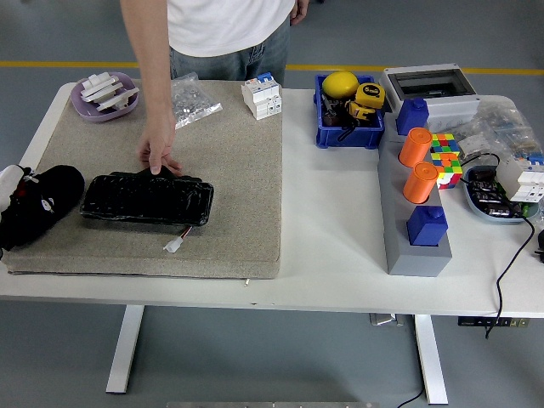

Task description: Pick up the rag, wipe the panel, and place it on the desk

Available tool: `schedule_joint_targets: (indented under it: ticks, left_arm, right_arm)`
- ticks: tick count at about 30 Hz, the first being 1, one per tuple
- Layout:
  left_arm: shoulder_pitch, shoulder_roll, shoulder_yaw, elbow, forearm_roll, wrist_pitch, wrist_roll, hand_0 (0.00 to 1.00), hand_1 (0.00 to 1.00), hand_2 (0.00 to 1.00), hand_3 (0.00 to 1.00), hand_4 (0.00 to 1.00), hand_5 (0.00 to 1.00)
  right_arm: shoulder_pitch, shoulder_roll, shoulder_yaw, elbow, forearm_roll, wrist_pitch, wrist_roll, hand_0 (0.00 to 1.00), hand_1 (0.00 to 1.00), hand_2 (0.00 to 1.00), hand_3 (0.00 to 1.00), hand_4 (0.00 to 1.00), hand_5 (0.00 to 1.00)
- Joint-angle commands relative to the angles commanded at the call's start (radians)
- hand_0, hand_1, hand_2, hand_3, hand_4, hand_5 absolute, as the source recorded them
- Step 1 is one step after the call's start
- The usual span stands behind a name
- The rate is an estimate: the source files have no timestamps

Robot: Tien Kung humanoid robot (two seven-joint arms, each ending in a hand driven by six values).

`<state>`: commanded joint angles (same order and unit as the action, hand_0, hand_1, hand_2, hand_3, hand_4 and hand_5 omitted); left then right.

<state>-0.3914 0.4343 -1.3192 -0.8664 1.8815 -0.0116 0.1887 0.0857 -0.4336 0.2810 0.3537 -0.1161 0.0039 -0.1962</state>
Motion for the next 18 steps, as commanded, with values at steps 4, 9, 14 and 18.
schedule_joint_targets:
  ticks: [4,9,14,18]
  left_arm:
    - [0.025,0.003,-0.059,-0.071,0.046,-0.001,0.025,0.236,0.475,0.622,0.531,0.101,0.002]
    - [0.058,0.006,-0.111,-0.187,0.101,0.000,0.065,0.237,0.467,0.622,0.529,0.099,0.002]
    - [0.096,-0.007,-0.116,-0.313,0.135,0.017,0.117,0.238,0.473,0.623,0.526,0.096,0.002]
    - [0.102,-0.032,-0.092,-0.342,0.143,0.028,0.139,0.238,0.473,0.623,0.526,0.096,0.002]
  right_arm:
    - [-0.002,-0.001,-0.002,-0.001,0.003,0.001,-0.001,0.751,0.642,0.687,0.687,0.998,0.615]
    - [-0.004,-0.001,-0.008,-0.003,0.008,0.002,-0.002,0.748,0.642,0.687,0.687,0.998,0.616]
    - [-0.007,0.000,-0.010,-0.004,0.010,0.003,-0.003,0.748,0.642,0.686,0.687,0.998,0.615]
    - [-0.006,0.000,-0.017,-0.005,0.016,0.004,-0.004,0.748,0.642,0.686,0.687,0.998,0.615]
